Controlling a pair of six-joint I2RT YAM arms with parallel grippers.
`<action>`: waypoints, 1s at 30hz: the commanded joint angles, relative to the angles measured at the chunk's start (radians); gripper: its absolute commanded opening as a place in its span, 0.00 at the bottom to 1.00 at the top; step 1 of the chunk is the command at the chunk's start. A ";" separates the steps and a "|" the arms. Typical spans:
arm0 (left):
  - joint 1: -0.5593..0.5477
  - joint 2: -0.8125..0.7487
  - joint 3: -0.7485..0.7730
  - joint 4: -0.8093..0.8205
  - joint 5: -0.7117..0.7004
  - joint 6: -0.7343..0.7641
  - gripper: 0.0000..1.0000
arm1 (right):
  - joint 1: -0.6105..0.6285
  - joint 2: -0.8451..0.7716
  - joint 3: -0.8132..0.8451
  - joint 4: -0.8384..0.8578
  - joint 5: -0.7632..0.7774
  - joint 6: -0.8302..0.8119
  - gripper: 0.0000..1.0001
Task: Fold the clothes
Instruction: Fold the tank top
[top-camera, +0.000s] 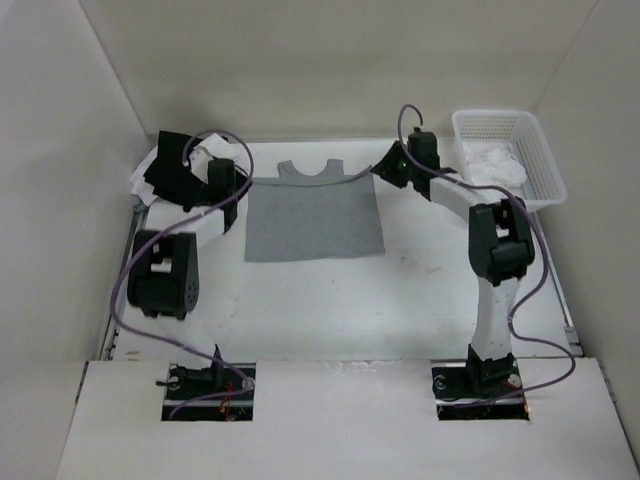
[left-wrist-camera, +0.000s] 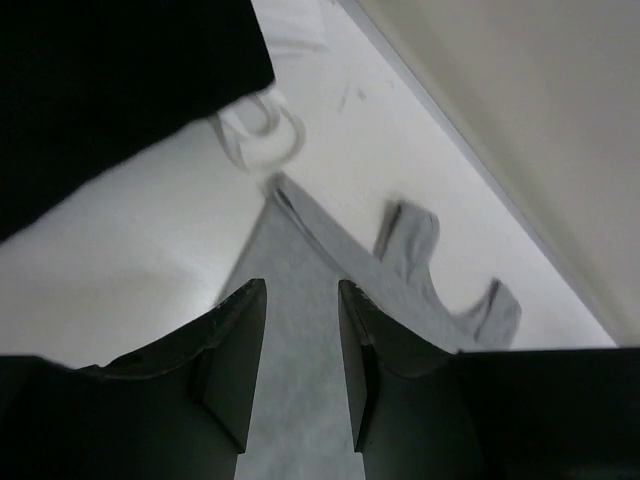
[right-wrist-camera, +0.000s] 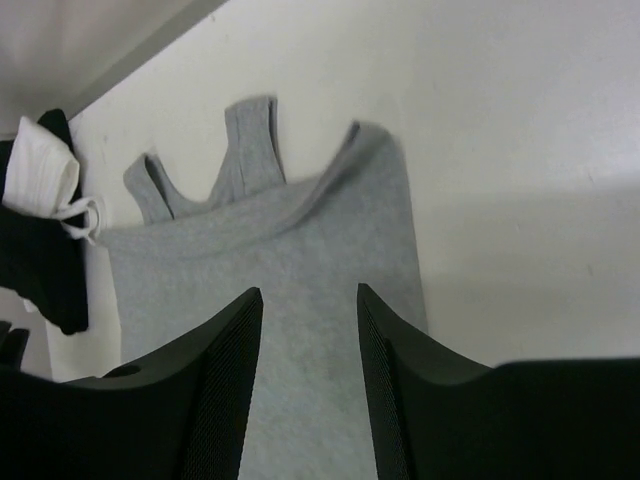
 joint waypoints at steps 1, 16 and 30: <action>-0.100 -0.291 -0.187 0.133 -0.046 0.047 0.34 | 0.011 -0.213 -0.195 0.152 0.022 0.004 0.48; -0.074 -0.707 -0.796 -0.045 0.118 -0.094 0.41 | 0.133 -0.674 -0.972 0.376 0.140 0.083 0.36; -0.021 -0.549 -0.797 0.068 0.173 -0.101 0.33 | 0.120 -0.556 -1.049 0.482 0.053 0.158 0.44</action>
